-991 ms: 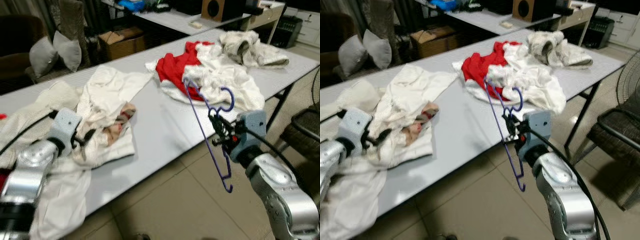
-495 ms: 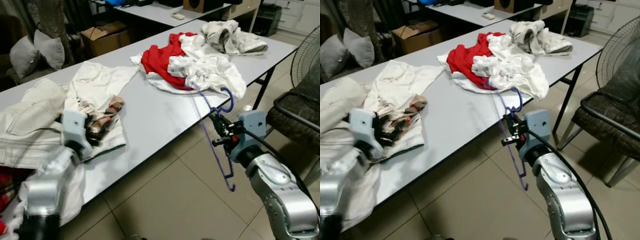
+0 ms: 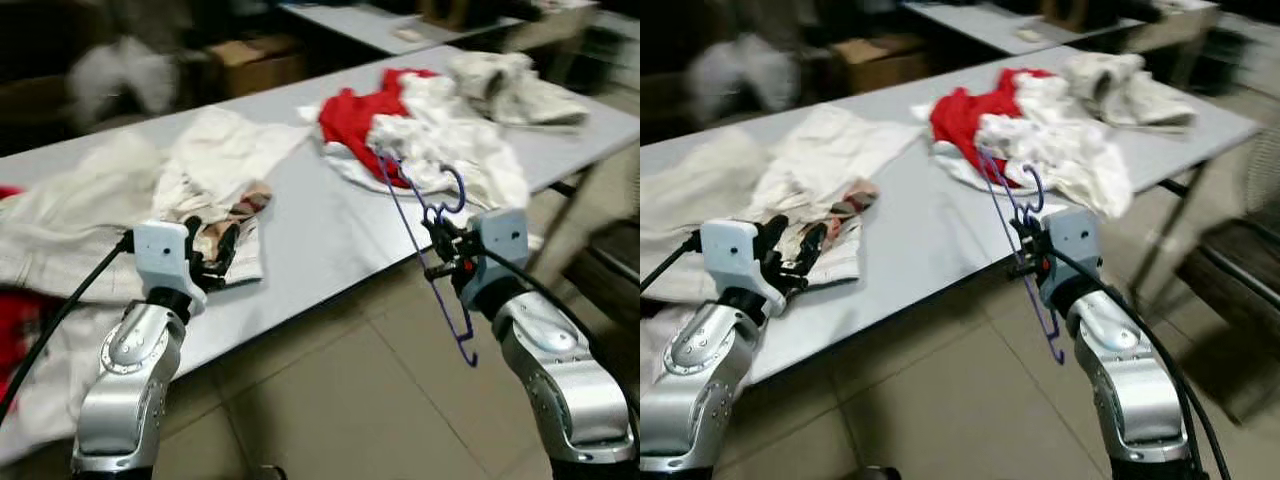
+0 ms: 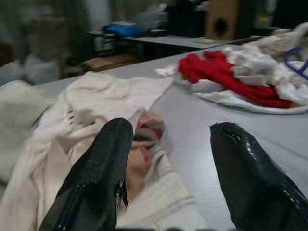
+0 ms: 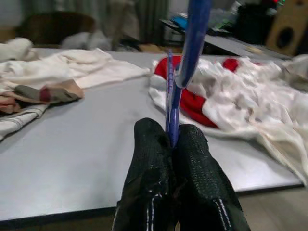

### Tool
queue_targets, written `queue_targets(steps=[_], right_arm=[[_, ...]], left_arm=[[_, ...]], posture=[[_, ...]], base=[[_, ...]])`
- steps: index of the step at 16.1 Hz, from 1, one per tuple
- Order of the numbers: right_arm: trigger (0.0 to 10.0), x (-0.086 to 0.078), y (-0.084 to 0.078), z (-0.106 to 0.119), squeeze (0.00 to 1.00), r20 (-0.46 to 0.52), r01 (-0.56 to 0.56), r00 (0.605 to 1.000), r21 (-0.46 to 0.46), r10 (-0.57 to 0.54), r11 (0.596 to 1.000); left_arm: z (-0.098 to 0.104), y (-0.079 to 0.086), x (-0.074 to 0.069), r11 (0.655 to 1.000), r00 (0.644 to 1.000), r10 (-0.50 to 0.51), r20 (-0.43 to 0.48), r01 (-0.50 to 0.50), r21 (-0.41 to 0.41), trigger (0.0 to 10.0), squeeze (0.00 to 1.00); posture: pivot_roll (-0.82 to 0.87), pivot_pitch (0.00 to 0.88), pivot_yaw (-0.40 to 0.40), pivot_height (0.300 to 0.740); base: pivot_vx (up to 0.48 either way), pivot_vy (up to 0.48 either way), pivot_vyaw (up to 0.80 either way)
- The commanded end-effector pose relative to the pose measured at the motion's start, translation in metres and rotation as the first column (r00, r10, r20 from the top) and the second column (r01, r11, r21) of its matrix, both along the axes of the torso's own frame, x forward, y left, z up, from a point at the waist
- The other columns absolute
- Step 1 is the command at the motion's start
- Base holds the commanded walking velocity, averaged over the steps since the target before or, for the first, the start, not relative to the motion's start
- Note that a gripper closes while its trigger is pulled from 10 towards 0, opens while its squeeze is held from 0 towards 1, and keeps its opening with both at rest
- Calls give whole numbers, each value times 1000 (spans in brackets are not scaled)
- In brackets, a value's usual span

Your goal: Hang hanger

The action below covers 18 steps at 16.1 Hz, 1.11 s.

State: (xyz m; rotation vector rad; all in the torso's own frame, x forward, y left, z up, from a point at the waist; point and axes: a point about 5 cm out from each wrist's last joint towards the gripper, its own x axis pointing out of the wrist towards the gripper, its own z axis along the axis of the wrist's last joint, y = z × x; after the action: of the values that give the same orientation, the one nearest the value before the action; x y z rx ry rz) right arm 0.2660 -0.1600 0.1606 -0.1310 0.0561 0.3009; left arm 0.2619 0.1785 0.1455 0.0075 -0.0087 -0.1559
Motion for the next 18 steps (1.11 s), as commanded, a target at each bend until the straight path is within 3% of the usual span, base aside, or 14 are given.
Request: queue_targets(steps=[1, 7, 9, 12, 16, 18], right_arm=[[10000, 0, 0, 3, 0, 29, -14, 999, -37, 15, 999], [10000, -2, 0, 2, 0, 23, -36, 999, -62, 38, 997], [10000, -2, -1, 2, 0, 33, -30, 999, -73, 33, 997], [10000, 0, -3, 2, 0, 47, -15, 999, -87, 19, 996], [10000, -4, 4, 0, 0, 26, -82, 996, -120, 86, 989], [10000, -5, 5, 0, 0, 39, -80, 996, -109, 85, 991]], left_arm=[[4, -5, 1, 1000, 1000, -5, -6, 5, -4, 10000, 0], [3, -10, 1, 1000, 1000, -10, -24, 10, 2, 10000, 0], [3, -7, 2, 1000, 999, 19, -28, -19, 8, 10000, 0], [3, -2, 3, 998, 998, 60, -26, -59, 20, 10000, 0], [4, 0, 2, 996, 997, 77, -24, -76, 41, 10000, 0], [4, 4, 2, 993, 995, 100, -24, -98, 58, 10000, 0]], posture=[[-133, 0, 37, 740], [-149, 0, 51, 740], [-150, 0, 49, 740], [-150, 0, 48, 740], [-150, 0, 48, 740], [-149, 0, 51, 740]], base=[[0, 0, 0], [219, 0, 131], [394, 0, 800], [394, 0, 0], [404, 0, 0], [0, 0, 0]])
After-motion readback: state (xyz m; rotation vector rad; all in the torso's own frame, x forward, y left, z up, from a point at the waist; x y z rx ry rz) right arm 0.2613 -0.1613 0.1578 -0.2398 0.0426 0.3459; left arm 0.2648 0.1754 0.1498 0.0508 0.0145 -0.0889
